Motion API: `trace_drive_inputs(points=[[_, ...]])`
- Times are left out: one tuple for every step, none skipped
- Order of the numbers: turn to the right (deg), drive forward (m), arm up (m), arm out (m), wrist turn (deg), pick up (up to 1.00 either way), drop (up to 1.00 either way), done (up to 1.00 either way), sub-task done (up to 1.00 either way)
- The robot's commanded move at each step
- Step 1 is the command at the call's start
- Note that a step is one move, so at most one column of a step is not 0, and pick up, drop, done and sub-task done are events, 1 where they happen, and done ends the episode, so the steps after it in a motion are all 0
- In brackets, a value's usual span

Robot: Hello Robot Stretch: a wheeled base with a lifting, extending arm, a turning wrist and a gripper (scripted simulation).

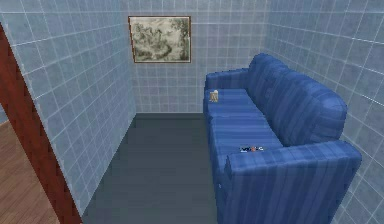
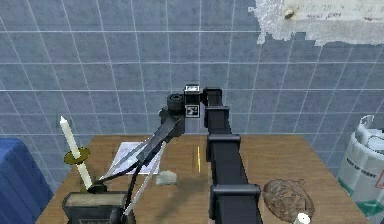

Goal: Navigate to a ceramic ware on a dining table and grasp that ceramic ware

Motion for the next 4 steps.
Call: trace_drive_inputs(points=[[0.0,0.0,0.0,0.0,45.0,0.0,0.0,0.0,0.0],[0.0,0.0,0.0,0.0,45.0,0.0,0.0,0.0,0.0],[0.0,0.0,0.0,0.0,9.0,0.0,0.0,0.0,0.0],[0.0,0.0,-0.3,0.0,0.0,0.0,0.0,0.0,0.0]])
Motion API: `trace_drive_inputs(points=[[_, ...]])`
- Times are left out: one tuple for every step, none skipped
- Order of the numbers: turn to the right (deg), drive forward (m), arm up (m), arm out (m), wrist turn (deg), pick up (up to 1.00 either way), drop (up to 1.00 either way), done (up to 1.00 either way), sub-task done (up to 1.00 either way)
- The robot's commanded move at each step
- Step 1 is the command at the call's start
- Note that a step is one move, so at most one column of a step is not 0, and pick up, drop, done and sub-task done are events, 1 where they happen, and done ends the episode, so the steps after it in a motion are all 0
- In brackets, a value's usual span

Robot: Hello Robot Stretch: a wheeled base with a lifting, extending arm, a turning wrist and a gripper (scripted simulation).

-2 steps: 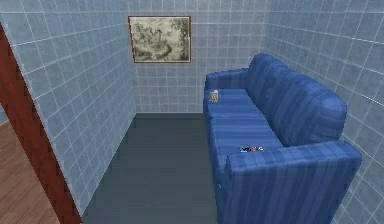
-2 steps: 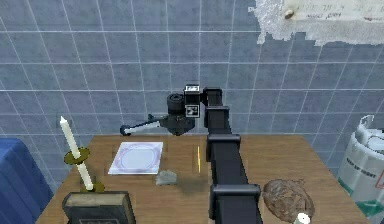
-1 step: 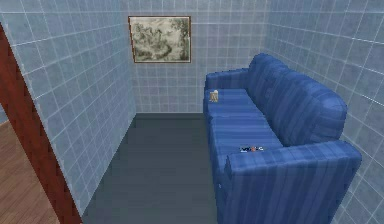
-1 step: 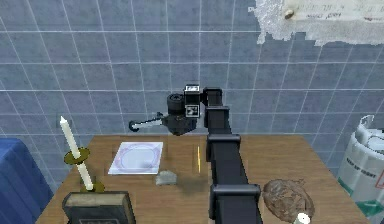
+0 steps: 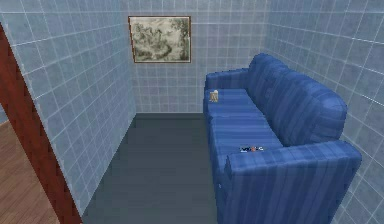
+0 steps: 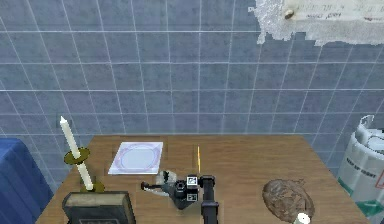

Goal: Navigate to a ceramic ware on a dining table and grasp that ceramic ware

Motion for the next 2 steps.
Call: trace_drive_inputs(points=[[0.0,0.0,0.0,0.0,0.0,1.0,0.0,0.0,0.0],[0.0,0.0,0.1,0.0,0.0,0.0,0.0,0.0,0.0]])
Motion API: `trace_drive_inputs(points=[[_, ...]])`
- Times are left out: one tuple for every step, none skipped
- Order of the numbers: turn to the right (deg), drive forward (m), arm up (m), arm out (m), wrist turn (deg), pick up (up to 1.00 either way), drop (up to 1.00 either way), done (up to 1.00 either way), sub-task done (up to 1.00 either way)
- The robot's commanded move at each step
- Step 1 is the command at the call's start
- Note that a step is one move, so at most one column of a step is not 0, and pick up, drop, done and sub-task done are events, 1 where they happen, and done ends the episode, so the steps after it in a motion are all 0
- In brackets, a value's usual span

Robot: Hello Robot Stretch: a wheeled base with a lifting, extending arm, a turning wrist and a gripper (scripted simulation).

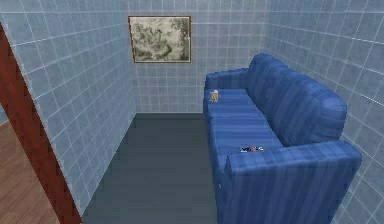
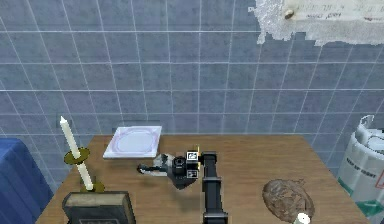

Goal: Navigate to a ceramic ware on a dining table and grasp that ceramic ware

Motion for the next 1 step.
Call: trace_drive_inputs(points=[[0.0,0.0,0.0,0.0,0.0,0.0,0.0,1.0,0.0]])
